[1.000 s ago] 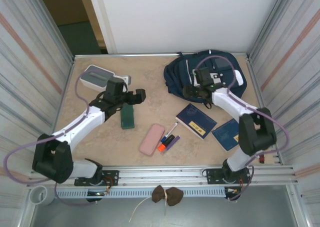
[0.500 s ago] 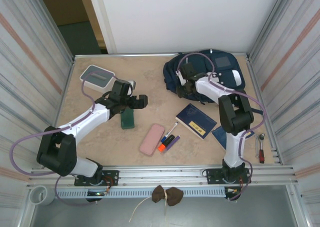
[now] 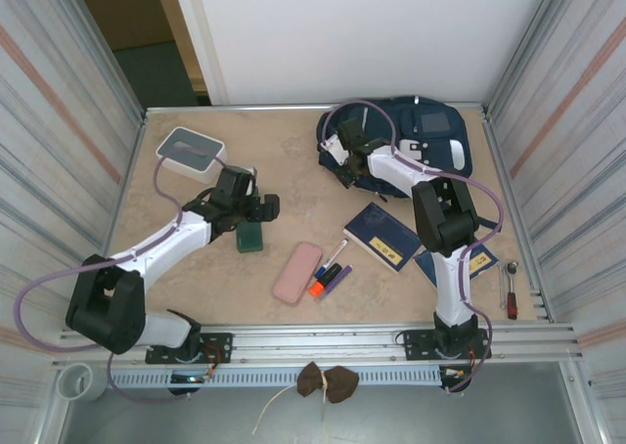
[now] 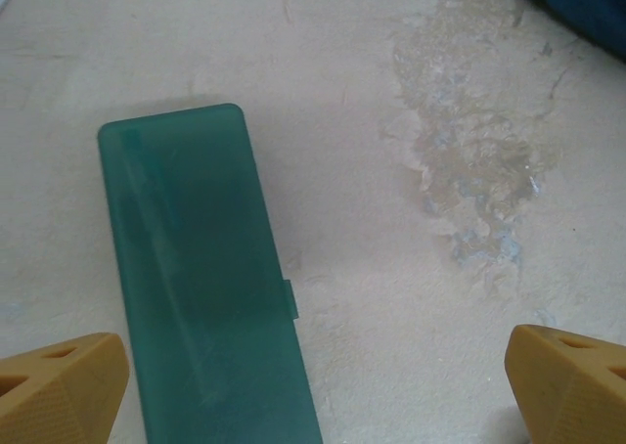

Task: Pack the student bag

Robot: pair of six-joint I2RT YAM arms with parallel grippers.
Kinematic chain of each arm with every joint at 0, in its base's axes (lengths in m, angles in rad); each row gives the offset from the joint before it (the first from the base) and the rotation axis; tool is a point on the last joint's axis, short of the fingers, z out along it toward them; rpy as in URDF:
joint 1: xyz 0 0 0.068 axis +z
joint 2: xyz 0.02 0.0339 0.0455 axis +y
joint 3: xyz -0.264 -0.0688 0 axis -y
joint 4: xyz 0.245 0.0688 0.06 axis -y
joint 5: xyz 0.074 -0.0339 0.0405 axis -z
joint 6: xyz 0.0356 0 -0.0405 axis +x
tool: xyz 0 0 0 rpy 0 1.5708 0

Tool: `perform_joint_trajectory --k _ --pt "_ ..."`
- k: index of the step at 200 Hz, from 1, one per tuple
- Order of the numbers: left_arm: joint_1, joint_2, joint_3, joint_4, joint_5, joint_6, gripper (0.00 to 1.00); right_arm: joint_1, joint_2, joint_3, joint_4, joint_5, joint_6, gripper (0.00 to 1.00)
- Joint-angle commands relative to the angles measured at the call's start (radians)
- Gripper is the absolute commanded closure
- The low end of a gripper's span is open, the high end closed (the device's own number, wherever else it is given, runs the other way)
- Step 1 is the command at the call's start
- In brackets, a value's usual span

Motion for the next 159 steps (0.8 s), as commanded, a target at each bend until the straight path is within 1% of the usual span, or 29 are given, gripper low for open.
perform_joint_trajectory --k 1,27,44,79,84,97,107,120,137,149,159 --pt "-0.005 -0.053 -0.018 -0.016 -0.057 -0.020 0.01 0.051 0.021 0.054 0.054 -0.098 -0.171 1.00" --pt "-0.005 -0.090 -0.038 -0.020 -0.068 -0.038 0.01 0.080 0.032 0.096 0.047 -0.163 -0.240 1.00" --pt "-0.005 -0.113 -0.055 -0.019 -0.071 -0.053 0.01 0.105 0.048 0.141 0.014 -0.185 -0.278 1.00" --pt "-0.005 -0.154 -0.074 -0.023 -0.059 -0.072 0.01 0.139 0.066 0.215 -0.047 -0.226 -0.308 1.00" --pt "-0.005 -0.157 -0.076 -0.023 -0.054 -0.072 0.01 0.142 0.065 0.221 -0.055 -0.224 -0.310 0.99" --pt "-0.005 -0.162 -0.077 -0.023 -0.042 -0.078 0.01 0.144 0.054 0.225 -0.072 -0.215 -0.304 0.92" --pt "-0.005 -0.163 -0.076 -0.021 -0.029 -0.081 0.01 0.138 0.034 0.223 -0.088 -0.229 -0.272 0.83" --pt "-0.005 -0.161 -0.073 -0.017 -0.004 -0.084 0.01 0.120 -0.012 0.204 -0.105 -0.273 -0.197 0.67" --pt "-0.005 -0.159 -0.069 -0.003 0.030 -0.092 0.01 0.095 -0.110 0.133 -0.086 -0.291 -0.062 0.50" --pt "-0.008 -0.158 -0.067 0.012 0.052 -0.096 0.01 0.073 -0.191 0.070 -0.080 -0.269 0.067 0.41" --pt "-0.016 -0.156 -0.065 0.023 0.066 -0.099 0.01 0.048 -0.262 0.006 -0.079 -0.237 0.222 0.37"
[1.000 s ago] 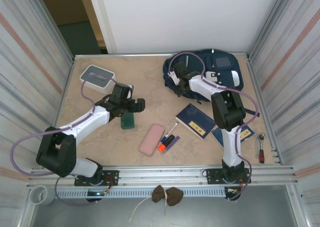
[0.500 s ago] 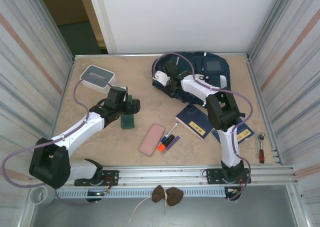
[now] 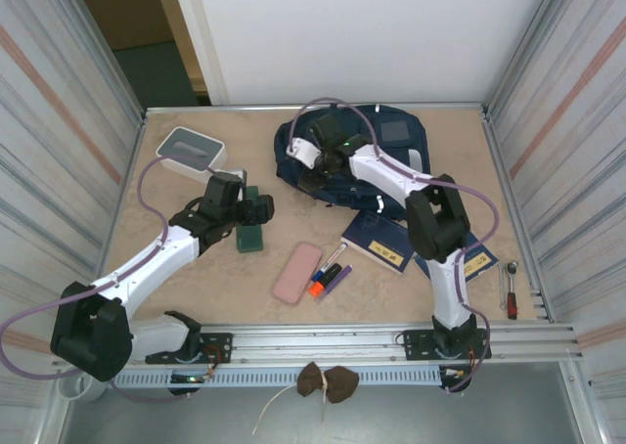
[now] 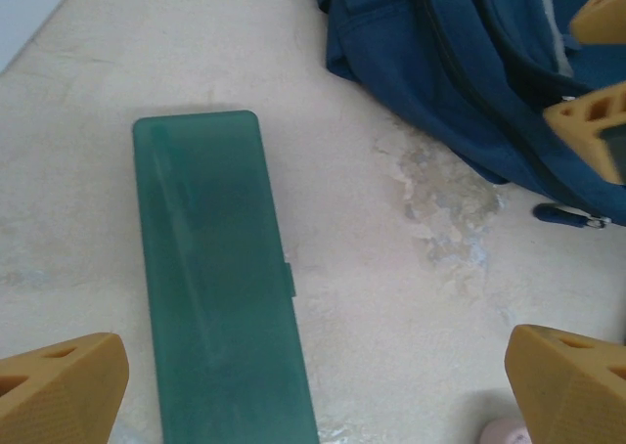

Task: Pack the student bag

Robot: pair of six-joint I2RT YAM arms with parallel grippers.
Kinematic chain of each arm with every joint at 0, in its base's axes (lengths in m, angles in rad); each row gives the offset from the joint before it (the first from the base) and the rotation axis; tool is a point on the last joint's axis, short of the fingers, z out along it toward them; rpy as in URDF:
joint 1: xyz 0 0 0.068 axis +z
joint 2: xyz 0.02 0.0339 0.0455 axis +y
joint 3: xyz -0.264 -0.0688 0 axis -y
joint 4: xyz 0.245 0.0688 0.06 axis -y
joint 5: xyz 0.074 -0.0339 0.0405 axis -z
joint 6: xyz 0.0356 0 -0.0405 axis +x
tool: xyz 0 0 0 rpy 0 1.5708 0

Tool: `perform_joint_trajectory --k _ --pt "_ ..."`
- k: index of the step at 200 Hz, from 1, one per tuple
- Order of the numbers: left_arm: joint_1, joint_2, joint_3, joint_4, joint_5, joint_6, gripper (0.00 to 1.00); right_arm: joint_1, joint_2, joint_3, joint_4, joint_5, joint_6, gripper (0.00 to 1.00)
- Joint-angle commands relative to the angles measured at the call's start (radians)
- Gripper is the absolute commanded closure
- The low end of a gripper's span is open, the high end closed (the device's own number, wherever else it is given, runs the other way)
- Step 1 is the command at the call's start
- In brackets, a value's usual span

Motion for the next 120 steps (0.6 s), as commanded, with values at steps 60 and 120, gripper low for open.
perform_joint_trajectory --k 60,120 --pt "-0.130 0.053 0.009 0.096 0.048 0.031 0.01 -0.426 -0.688 -0.791 0.199 -0.182 1.020 0.19" --pt "-0.300 0.219 0.029 0.224 -0.009 0.220 0.03 -0.525 -0.579 -0.917 0.459 -0.208 1.292 0.12"
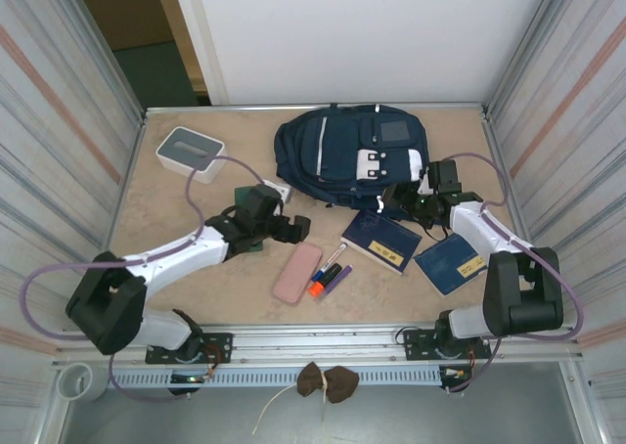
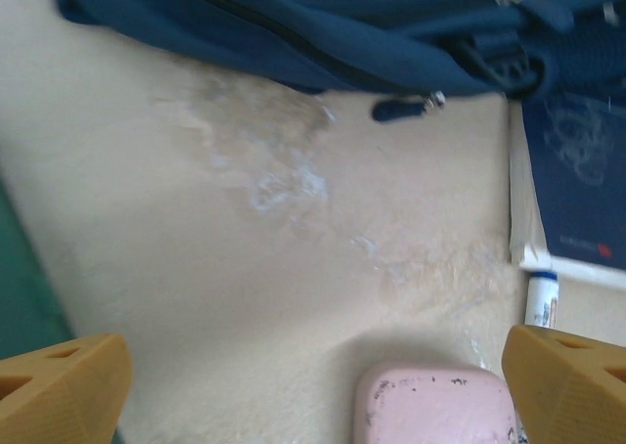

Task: Pack the student bag

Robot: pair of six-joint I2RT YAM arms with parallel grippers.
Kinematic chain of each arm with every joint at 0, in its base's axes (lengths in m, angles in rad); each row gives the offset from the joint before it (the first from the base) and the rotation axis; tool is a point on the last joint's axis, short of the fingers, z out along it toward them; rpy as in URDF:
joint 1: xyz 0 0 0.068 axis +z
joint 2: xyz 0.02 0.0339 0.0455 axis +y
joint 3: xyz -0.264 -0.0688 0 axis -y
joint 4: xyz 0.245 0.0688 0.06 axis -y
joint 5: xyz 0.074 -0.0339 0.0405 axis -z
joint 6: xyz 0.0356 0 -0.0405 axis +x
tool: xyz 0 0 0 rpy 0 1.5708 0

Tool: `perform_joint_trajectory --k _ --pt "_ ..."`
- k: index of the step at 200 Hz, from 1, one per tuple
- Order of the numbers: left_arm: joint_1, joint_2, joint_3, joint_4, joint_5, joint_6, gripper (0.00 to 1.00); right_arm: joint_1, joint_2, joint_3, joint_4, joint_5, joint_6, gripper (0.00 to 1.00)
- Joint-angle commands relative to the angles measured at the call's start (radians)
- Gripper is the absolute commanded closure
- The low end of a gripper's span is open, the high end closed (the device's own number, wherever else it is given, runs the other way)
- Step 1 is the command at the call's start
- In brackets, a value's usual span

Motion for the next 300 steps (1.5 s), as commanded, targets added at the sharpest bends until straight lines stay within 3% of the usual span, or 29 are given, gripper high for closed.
perform_joint_trajectory --k 1,23,35,71,102,154,195,231,267,300 --pt "-0.041 0.043 0.029 0.071 -0.036 0.103 0.03 -0.039 0.070 -0.010 0.208 -0.048 0.212 0.12" --pt "-0.057 0.078 0.033 0.103 -0.033 0.129 0.04 -0.040 0.155 0.005 0.285 -0.052 0.269 0.15" --pt "-0.061 0.094 0.032 0.122 -0.027 0.138 0.05 -0.043 0.188 0.008 0.323 -0.069 0.288 0.23" --pt "-0.063 0.127 0.010 0.211 -0.005 0.198 0.09 -0.049 0.173 0.010 0.381 -0.110 0.306 0.69" --pt "-0.062 0.161 0.005 0.285 -0.028 0.278 0.15 -0.058 0.087 0.036 0.387 -0.188 0.331 0.94" --pt "-0.063 0.233 -0.035 0.530 -0.056 0.447 0.17 -0.064 -0.013 0.118 0.337 -0.268 0.373 1.00" --pt "-0.047 0.288 -0.007 0.641 -0.064 0.441 0.20 -0.063 -0.033 0.150 0.315 -0.280 0.376 1.00" --pt "-0.033 0.357 0.043 0.694 -0.070 0.407 0.38 -0.064 -0.028 0.142 0.328 -0.293 0.387 1.00" --pt "-0.033 0.413 0.100 0.714 -0.087 0.387 0.44 -0.065 -0.023 0.142 0.327 -0.296 0.387 1.00" --pt "-0.033 0.455 0.156 0.714 -0.110 0.377 0.59 -0.064 -0.019 0.133 0.333 -0.293 0.388 1.00"
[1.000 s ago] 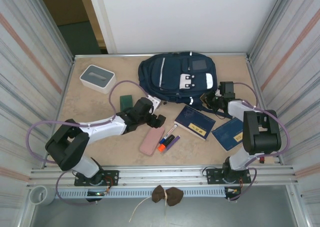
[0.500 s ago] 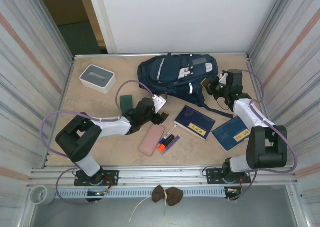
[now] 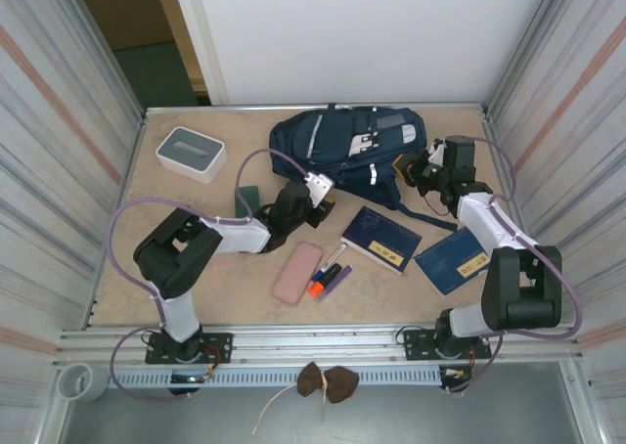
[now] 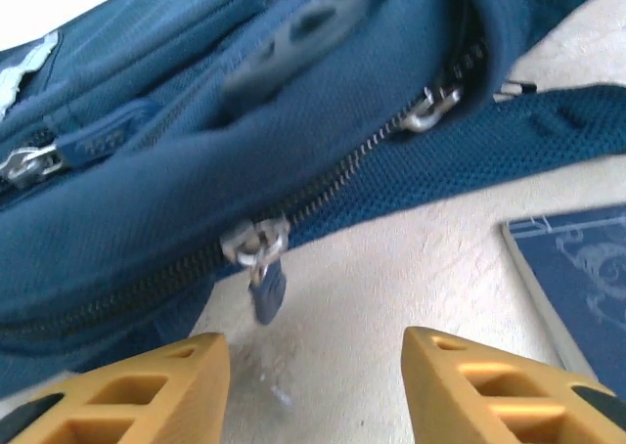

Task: Pack the student bag

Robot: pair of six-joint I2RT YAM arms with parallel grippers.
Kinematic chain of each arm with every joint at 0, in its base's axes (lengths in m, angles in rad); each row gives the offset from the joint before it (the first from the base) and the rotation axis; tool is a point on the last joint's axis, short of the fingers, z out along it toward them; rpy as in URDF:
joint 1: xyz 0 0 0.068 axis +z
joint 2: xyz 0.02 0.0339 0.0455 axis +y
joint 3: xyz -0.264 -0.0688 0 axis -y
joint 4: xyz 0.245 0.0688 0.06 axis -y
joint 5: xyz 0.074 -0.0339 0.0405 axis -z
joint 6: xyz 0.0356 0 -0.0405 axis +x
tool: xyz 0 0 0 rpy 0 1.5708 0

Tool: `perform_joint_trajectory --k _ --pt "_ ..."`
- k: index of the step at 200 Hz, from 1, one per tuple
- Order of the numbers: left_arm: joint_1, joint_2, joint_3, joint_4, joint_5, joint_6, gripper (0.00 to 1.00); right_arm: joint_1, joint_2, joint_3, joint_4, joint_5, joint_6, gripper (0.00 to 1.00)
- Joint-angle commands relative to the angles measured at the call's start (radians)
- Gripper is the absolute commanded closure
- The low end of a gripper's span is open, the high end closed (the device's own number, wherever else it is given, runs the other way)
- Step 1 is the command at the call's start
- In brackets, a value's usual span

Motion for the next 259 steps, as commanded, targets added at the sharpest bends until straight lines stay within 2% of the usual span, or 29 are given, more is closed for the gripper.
perform_joint_trajectory --k 1,25,56,112,154,211,259 --pt "0.003 0.022 0.050 0.040 -0.039 -0.015 0.59 -0.007 -0.027 0.025 0.052 -0.055 0.017 1.00" --pt "0.003 0.027 0.059 0.034 -0.058 -0.028 0.74 -0.011 -0.017 0.021 0.043 -0.054 0.003 1.00" --pt "0.008 0.029 0.050 0.024 -0.063 -0.035 1.00 -0.019 -0.002 0.009 0.051 -0.065 -0.004 1.00" --pt "0.025 -0.060 -0.037 -0.008 -0.183 -0.061 1.00 -0.076 0.014 0.043 -0.062 -0.091 -0.134 1.00" --pt "0.076 -0.101 -0.084 -0.062 -0.217 -0.039 1.00 -0.143 0.054 0.090 -0.174 -0.134 -0.263 1.00" --pt "0.159 -0.183 -0.125 -0.119 -0.063 -0.019 1.00 -0.198 0.163 0.176 -0.235 -0.186 -0.342 1.00" --pt "0.139 -0.166 -0.074 -0.181 0.068 0.001 1.00 -0.201 0.246 0.233 -0.231 -0.180 -0.353 1.00"
